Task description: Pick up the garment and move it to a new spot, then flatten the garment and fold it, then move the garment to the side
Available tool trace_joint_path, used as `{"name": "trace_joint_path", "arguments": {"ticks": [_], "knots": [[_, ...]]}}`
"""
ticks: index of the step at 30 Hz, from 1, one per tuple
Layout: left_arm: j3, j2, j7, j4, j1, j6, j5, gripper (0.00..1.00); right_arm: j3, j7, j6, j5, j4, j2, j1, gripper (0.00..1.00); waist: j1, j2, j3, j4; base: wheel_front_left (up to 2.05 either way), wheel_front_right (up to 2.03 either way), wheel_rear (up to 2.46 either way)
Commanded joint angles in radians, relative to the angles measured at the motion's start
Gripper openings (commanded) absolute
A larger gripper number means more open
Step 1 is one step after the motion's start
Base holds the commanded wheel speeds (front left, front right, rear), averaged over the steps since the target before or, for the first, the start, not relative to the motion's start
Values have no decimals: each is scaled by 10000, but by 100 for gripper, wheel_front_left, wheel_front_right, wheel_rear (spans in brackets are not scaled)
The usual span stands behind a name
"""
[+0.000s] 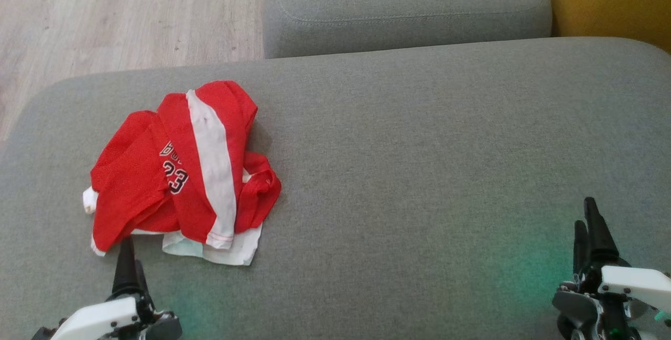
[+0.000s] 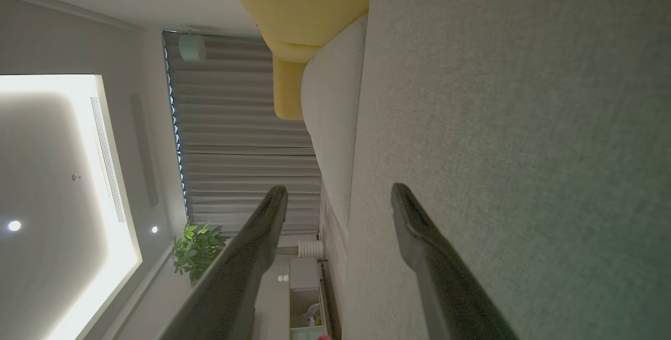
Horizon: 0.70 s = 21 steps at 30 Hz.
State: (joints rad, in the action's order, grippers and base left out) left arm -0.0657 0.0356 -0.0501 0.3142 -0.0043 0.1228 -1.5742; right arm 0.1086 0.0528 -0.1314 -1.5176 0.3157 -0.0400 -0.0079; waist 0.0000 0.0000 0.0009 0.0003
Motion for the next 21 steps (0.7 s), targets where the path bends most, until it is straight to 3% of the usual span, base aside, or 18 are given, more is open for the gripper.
{"name": "trace_joint_path", "arguments": {"ticks": [1, 11, 21], "knots": [[-87, 65, 72, -412, -333, 15, 185, 100, -14, -84, 1, 181, -414, -48, -367, 100, 0, 0, -1, 2, 0, 0, 0], [-445, 73, 365, -677, -499, -24, 1218, 100, -45, -379, 2, 1976, -739, -53, -450, 100, 0, 0, 29, 26, 0, 0, 0], [-303, 81, 688, -1658, -624, -483, 2893, 100, -341, -703, 3, 4579, -1419, -59, -533, 100, 0, 0, 107, -30, 0, 0, 0]]}}
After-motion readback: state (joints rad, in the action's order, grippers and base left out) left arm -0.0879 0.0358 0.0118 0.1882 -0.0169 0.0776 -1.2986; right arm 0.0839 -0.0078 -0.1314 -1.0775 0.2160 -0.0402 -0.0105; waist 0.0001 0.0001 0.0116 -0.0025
